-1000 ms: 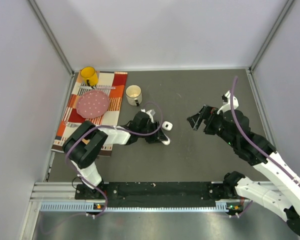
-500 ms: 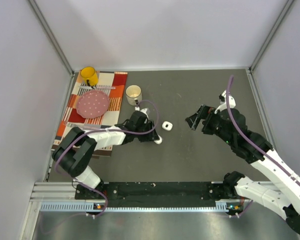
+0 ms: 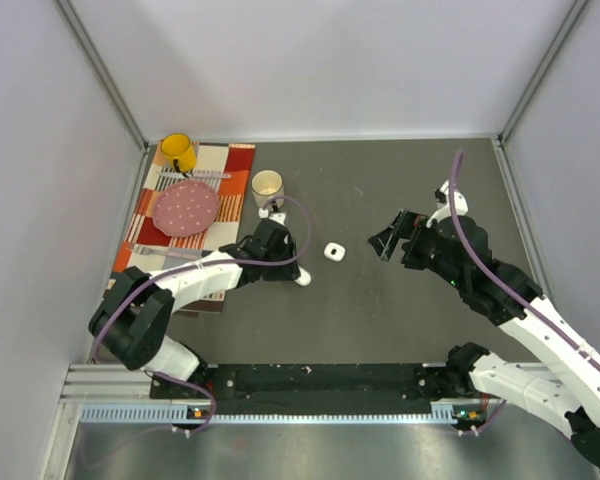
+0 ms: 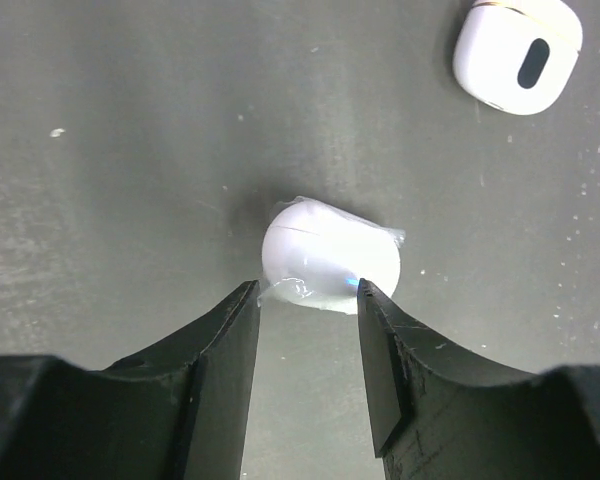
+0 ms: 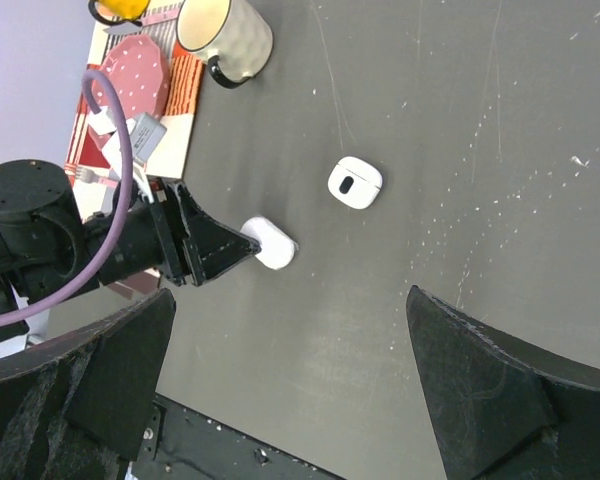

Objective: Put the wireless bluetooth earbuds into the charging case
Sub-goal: Place the charging case with the earbuds at the center of the board, then reset both arms

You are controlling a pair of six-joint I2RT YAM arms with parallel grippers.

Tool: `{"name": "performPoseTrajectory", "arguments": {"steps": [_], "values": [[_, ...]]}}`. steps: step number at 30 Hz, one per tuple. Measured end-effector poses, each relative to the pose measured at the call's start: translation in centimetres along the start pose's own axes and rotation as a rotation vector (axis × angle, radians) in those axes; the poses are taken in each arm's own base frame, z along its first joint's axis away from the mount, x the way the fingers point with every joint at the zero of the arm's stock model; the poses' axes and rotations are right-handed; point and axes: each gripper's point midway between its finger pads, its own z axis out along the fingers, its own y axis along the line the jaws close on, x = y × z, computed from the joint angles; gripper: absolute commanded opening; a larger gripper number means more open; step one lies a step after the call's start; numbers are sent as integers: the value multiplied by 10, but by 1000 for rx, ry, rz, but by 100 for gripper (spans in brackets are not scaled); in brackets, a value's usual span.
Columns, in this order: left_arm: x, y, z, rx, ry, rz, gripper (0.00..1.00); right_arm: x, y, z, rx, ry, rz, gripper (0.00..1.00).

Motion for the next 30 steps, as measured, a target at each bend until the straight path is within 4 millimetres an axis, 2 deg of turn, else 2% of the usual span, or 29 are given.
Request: {"name": "performPoseTrajectory", "arguments": {"steps": [6, 10, 13, 14, 15, 17, 18, 20, 22, 25, 30], "values": [[2, 17, -3, -76, 13, 33, 49, 2, 1, 2, -2, 12, 4, 99], [-3, 23, -17, -104, -7, 73, 51, 2, 1, 2, -2, 12, 3, 99], [-28, 16, -46, -80, -110, 140, 54, 3, -2, 4, 10, 12, -24, 99], [-39, 12, -58, -62, -160, 167, 59, 2, -5, 5, 22, 11, -39, 99], [-55, 5, -77, -30, -237, 213, 71, 2, -9, 7, 37, 10, -59, 99], [-73, -3, -101, 1, -331, 256, 79, -1, -19, 12, 78, 2, -89, 99], [-83, -7, -114, 16, -388, 273, 88, -5, -27, 15, 109, -3, -98, 99], [-95, -12, -134, 37, -462, 291, 99, -14, -52, 22, 188, -10, -91, 99], [-100, -15, -146, 57, -496, 288, 99, -26, -82, 25, 282, -25, -58, 99], [-100, -21, -155, 99, -505, 273, 99, -35, -123, 26, 395, -28, -17, 99], [-96, -30, -164, 160, -504, 231, 99, -22, -169, 30, 513, 31, 3, 99]]}}
